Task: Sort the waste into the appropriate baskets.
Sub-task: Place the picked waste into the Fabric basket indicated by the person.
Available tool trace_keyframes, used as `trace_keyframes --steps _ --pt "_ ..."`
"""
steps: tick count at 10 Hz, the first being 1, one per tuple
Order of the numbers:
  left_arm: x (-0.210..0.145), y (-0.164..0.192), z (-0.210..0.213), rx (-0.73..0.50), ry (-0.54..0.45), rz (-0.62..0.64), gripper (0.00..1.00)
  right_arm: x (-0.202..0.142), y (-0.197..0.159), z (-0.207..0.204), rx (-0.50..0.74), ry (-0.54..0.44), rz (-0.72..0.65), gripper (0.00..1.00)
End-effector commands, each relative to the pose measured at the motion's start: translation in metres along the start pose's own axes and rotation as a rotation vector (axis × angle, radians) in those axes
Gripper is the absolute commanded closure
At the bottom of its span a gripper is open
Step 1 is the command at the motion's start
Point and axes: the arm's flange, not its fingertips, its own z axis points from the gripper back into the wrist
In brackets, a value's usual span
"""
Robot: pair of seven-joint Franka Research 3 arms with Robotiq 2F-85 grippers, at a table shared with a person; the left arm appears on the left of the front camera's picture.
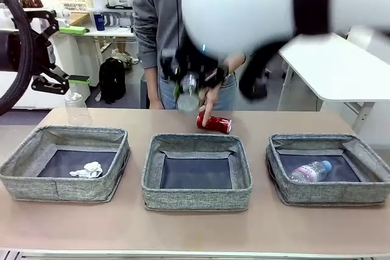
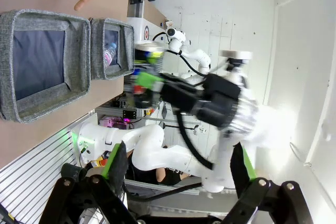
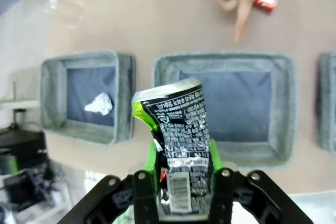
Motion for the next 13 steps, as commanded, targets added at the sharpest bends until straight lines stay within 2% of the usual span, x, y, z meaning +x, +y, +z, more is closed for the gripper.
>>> trace_keyframes --steps 1,4,6,7,9,12,13 --pt "-0.001 -0.003 -0.002 -0.021 -0.003 -0.007 0.0 -0.015 -0.008 -0.056 0.023 -0.028 -0.029 0.59" --pt "-0.001 -0.003 -0.002 -0.021 -0.003 -0.007 0.0 -0.027 -0.016 -0.122 -0.01 0.056 0.006 0.59" --pt "-0.001 -0.003 -0.002 -0.021 -0.003 -0.007 0.0 -0.032 -0.028 -0.147 -0.061 0.094 -0.004 0.59" --pt "-0.001 -0.003 -0.002 -0.021 -0.003 -0.007 0.0 -0.033 -0.033 -0.154 -0.092 0.089 -0.021 0.59" --pt "-0.001 -0.003 -0.002 -0.021 -0.003 -0.007 0.0 -0.034 -0.04 -0.16 -0.06 0.131 -0.058 0.59" --pt "-0.001 -0.003 -0.002 -0.021 -0.003 -0.007 0.0 -0.033 -0.042 -0.158 -0.079 0.129 -0.061 0.59" --pt "-0.001 -0.003 -0.002 -0.021 -0.003 -0.007 0.0 -0.032 -0.043 -0.159 -0.075 0.142 -0.064 0.49"
